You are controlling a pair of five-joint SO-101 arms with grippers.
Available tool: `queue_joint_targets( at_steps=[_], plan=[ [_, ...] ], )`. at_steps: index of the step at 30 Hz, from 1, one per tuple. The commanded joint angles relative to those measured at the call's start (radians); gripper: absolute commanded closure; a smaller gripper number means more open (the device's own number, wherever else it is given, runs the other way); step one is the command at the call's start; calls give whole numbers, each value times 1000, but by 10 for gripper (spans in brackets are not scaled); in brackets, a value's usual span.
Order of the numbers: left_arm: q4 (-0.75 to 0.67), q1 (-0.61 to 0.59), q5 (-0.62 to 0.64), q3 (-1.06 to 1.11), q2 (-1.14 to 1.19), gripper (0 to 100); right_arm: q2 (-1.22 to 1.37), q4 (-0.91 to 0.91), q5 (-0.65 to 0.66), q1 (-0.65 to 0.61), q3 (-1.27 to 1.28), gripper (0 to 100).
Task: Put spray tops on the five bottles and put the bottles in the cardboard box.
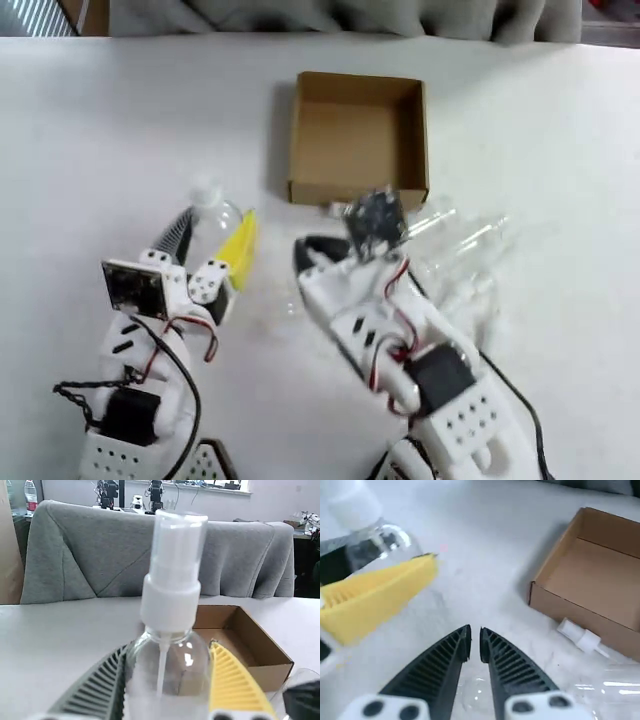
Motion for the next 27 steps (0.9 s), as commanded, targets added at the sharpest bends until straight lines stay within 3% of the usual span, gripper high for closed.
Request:
queue_joint_targets(
  at_steps=[1,6,10,20,27],
  plan=[
    [-31,-8,20,-63,-16,975,-117,8,49,-97,55,983],
    [0,-7,80,-137,-15,976,-275,-70,130,-239,238,983],
    [11,5,91,-163,21,976,-415,-182,135,-272,364,983],
    [29,97,92,-433,472,976,-578,-346,126,-312,554,983],
    [290,111,87,-577,475,976,-584,-375,126,-312,575,983]
  ],
)
